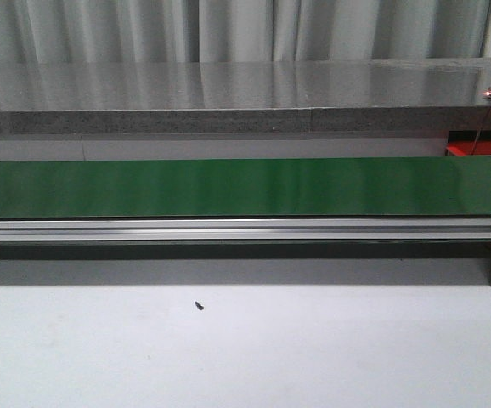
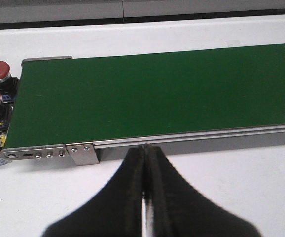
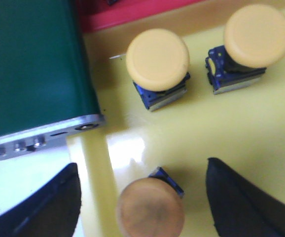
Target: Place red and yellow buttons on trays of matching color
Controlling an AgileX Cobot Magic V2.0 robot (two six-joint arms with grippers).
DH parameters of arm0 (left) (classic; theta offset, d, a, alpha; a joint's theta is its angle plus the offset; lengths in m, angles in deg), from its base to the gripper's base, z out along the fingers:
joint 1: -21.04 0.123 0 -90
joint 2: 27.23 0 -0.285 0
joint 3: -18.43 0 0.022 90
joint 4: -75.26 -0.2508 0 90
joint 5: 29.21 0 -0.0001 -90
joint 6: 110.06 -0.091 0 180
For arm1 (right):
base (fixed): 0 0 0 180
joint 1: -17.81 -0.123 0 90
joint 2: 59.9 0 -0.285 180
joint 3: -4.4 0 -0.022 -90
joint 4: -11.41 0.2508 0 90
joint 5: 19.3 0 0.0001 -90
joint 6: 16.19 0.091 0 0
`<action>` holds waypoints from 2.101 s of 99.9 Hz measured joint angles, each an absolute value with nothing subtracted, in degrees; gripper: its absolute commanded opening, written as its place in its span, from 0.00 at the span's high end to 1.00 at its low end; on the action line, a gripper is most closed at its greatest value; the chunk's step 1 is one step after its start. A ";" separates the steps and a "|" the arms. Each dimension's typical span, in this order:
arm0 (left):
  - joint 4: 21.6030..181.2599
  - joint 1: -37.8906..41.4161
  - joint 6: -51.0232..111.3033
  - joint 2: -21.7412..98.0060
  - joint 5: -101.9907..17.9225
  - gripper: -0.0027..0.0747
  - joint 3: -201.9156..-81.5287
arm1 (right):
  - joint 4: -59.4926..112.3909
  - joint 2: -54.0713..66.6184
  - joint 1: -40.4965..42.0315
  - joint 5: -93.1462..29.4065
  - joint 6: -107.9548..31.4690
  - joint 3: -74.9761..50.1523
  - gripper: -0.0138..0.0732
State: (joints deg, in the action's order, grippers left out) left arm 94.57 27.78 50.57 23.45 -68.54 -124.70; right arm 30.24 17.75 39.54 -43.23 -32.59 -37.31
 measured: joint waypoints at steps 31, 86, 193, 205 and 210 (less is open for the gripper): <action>94.57 27.78 50.57 23.45 -68.87 0.99 -124.70 | 30.03 9.01 31.88 -47.84 -32.59 -37.31 0.92; 95.12 27.78 54.19 23.45 -69.24 0.99 -124.70 | 29.22 -4.64 18.44 -49.23 -32.59 -37.31 0.91; 89.24 53.40 61.61 65.84 -74.17 0.24 -151.83 | 29.09 -7.76 18.03 -47.13 -32.59 -40.84 0.91; 89.35 53.40 61.61 71.61 -75.38 0.26 -154.48 | 29.09 -7.76 18.03 -47.13 -32.70 -40.84 0.91; 89.35 53.40 61.61 74.02 -76.22 0.26 -155.87 | 29.09 -7.76 18.03 -47.13 -32.70 -40.84 0.91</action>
State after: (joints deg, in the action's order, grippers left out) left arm 89.35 53.40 61.61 74.02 -76.22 -155.87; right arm 29.09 -7.76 18.03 -47.13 -32.70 -40.84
